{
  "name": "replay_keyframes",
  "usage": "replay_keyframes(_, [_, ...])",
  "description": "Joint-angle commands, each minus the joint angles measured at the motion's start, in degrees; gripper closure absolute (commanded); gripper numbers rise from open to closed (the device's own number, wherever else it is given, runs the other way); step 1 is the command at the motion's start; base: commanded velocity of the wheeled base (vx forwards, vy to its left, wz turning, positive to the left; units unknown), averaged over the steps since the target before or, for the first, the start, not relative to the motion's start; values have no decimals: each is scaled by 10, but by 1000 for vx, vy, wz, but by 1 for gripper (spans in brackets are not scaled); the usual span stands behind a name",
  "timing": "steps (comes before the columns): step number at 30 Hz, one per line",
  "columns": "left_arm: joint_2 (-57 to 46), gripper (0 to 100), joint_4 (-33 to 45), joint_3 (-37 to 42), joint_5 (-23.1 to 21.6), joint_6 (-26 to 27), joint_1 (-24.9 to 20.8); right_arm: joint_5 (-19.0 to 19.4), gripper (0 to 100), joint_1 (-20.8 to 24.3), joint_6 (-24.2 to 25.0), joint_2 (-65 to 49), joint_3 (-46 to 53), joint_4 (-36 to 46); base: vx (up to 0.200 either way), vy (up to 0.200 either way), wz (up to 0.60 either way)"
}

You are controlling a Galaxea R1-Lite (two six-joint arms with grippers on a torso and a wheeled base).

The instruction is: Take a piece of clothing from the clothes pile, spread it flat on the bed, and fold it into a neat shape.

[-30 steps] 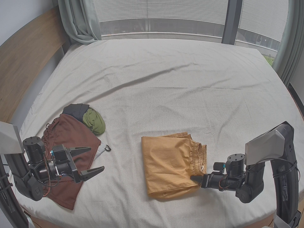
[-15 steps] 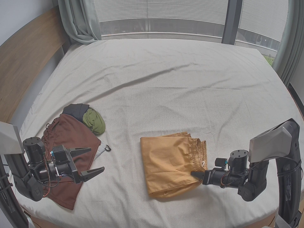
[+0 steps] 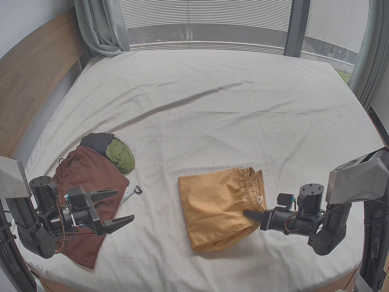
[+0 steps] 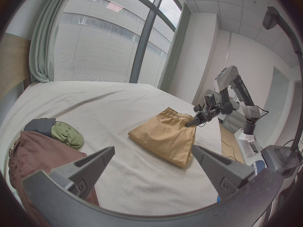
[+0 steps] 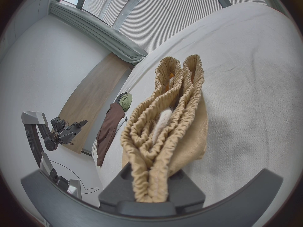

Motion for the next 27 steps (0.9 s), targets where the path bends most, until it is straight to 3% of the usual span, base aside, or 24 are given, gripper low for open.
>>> replay_keyframes(1, [0, 0, 0, 0, 0, 0, 0, 0, 100, 6, 0, -23, 1, -1, 0, 0, 0])
replay_keyframes(15, [-3, 0, 1, 3, 1, 0, -6, 1, 100, 8, 10, -66, -9, -1, 0, 0, 0])
replay_keyframes(27, [-3, 0, 2, 5, 2, 0, -15, 36, 100, 12, 12, -110, -39, -1, 0, 0, 0])
